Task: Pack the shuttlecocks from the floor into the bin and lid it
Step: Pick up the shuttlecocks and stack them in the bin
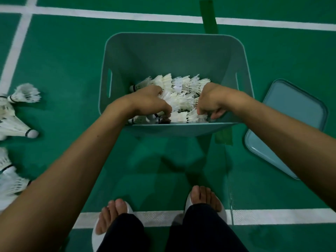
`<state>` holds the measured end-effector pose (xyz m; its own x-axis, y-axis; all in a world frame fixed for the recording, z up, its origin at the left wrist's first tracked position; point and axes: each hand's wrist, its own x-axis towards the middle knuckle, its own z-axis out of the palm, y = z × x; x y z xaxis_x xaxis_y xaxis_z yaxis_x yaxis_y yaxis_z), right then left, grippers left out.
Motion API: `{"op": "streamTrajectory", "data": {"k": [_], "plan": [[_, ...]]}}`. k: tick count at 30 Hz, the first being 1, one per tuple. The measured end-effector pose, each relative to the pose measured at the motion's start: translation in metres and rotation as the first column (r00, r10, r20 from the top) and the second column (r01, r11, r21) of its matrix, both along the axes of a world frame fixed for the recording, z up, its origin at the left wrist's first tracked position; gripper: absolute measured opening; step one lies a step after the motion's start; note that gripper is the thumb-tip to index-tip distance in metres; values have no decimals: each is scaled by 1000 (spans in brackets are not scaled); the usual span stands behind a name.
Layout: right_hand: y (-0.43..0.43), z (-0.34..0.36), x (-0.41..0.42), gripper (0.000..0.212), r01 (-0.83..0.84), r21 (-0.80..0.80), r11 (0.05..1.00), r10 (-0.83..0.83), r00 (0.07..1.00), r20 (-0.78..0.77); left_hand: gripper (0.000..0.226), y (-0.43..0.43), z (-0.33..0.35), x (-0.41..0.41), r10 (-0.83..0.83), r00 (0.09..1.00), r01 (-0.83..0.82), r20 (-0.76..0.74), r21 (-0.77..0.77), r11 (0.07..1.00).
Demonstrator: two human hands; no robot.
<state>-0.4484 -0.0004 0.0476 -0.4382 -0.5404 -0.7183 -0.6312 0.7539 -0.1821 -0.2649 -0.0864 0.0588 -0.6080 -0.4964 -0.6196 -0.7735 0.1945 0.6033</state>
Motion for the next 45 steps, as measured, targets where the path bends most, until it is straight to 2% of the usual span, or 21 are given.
{"op": "streamTrajectory", "data": {"k": [4,6,7,9,11,14,17,19,22,25,27,28,30,32,34,38,41,45], "plan": [[-5,18,-5,12,-43,-135,990,21,987,-160,42,-8,-3,3,55,993,-56,-106,-13,998],[-4,29,-10,13,-27,-262,965,-24,981,-191,41,-8,-1,2,73,984,-73,-161,4,997],[-5,34,-9,10,7,-348,937,-59,989,-138,43,-7,1,0,73,979,-71,-193,14,997],[-6,46,-3,5,115,-508,853,-81,993,89,46,-3,4,-4,65,968,-65,-242,6,998],[-6,54,7,12,203,-574,793,-37,957,288,42,1,8,-7,80,956,-86,-281,-8,996],[-7,56,16,18,122,-638,761,91,952,291,44,4,13,-8,105,938,-115,-330,-10,993],[-3,55,17,21,150,-664,732,111,936,334,51,6,16,-8,93,942,-100,-323,-6,995],[-3,52,15,18,124,-671,731,122,944,307,52,7,16,-10,82,945,-89,-318,-9,996],[0,53,11,11,84,-635,768,131,950,283,60,8,15,-14,2,962,-15,-272,-46,999],[5,62,4,8,62,-609,791,108,965,239,49,9,8,-18,-57,978,61,-199,14,998],[6,66,-4,8,-14,-592,806,81,993,88,51,9,0,-19,-89,987,88,-133,-12,996],[6,66,-8,5,-98,-559,824,92,995,-39,58,7,-4,-19,-104,990,99,-98,-53,994],[7,61,-8,8,-288,-410,865,160,935,-317,81,3,-11,-17,-119,993,116,-11,-133,984],[11,51,0,16,-384,-249,889,247,861,-444,76,-2,-16,-15,-137,990,140,29,-180,974],[15,43,8,18,-422,-162,892,310,832,-461,66,-5,-18,-15,-172,983,181,62,-197,963],[18,36,12,26,-420,-106,901,316,804,-503,64,-10,-19,-9,-211,966,236,147,-180,955],[19,31,14,29,-421,-45,906,351,807,-476,59,-12,-23,-7,-221,956,255,194,-172,951],[16,35,13,35,-404,-63,913,307,779,-546,58,-12,-26,-4,-231,951,267,205,-170,948]]}}
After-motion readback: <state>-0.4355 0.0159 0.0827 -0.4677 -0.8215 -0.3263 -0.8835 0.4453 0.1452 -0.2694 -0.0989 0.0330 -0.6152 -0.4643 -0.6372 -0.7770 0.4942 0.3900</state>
